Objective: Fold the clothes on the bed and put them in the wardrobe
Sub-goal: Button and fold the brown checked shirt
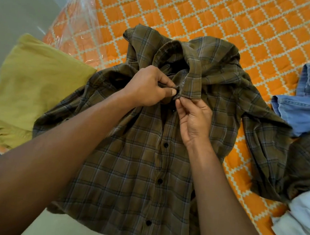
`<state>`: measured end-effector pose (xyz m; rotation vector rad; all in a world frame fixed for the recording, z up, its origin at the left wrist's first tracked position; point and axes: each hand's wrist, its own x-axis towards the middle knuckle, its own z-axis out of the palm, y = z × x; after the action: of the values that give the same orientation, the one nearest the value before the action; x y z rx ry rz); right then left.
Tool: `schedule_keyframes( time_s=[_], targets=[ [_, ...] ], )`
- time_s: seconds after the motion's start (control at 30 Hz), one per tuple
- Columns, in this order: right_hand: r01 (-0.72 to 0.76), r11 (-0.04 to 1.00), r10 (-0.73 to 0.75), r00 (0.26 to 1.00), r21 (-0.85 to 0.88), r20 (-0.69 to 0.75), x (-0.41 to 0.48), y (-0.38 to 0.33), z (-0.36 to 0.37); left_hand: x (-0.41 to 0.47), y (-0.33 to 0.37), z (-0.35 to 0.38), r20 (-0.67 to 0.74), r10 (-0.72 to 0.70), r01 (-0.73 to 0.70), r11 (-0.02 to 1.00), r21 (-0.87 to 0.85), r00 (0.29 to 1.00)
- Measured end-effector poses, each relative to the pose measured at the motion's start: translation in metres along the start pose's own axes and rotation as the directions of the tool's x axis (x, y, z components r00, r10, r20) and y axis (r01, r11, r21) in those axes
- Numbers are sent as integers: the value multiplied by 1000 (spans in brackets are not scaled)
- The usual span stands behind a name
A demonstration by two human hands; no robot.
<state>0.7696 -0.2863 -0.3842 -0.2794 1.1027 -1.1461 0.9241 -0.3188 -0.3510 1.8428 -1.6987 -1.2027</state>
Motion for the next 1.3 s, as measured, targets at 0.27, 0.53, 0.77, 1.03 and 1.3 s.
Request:
schedule_keyframes(
  time_s=[0.27, 0.53, 0.77, 1.03, 1.3],
  targets=[
    [60, 942, -43, 997, -330, 60, 8, 4, -12, 11, -21, 0, 198, -27, 40, 997, -59, 980],
    [75, 899, -61, 997, -431, 46, 11, 13, -21, 19, -23, 5, 246, -46, 49, 999, -3, 968],
    [90, 877, -82, 996, -471, 38, 12, 14, -17, -6, -27, 17, 143, -15, 13, 1000, 15, 990],
    [59, 917, -31, 996, -393, 78, 14, 11, -20, -17, -28, 50, -158, 39, -27, 997, 75, 987],
    [-110, 976, 147, 970, -189, 193, 22, 1, -23, 7, -27, 17, 275, -121, 187, 955, -230, 954]
  ],
)
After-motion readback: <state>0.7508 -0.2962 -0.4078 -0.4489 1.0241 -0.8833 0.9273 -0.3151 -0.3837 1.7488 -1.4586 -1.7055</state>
